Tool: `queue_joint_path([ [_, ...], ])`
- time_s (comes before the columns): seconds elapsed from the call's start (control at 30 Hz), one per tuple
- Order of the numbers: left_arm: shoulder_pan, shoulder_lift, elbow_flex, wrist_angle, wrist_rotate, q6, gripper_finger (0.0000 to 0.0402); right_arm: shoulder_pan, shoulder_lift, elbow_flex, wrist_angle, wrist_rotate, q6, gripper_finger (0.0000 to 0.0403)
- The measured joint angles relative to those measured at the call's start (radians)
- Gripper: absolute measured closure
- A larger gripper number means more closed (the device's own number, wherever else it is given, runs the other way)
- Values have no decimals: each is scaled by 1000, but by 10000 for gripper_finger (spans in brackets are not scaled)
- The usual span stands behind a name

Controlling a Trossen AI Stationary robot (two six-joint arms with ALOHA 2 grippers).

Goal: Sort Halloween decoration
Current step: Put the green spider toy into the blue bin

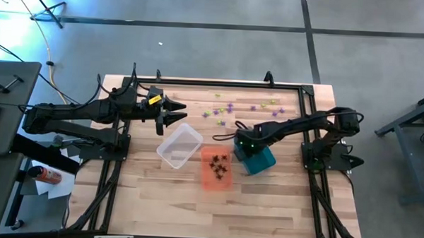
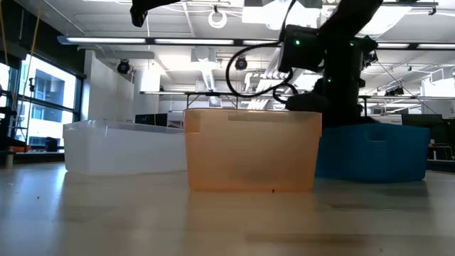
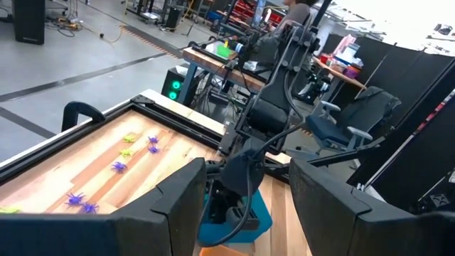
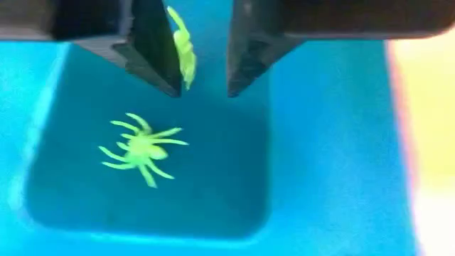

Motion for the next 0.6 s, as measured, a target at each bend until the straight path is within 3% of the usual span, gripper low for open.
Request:
queue_joint_path([
  [0.27,0,0,0,0,0,0,213,0,0,159,-198,-5,-152,201],
  [0.43,0,0,0,0,0,0,213,0,-25,309,-362,80,-287,186],
  [0.6,0,0,0,-4,0,1,213,16,-153,414,-410,227,-393,187],
])
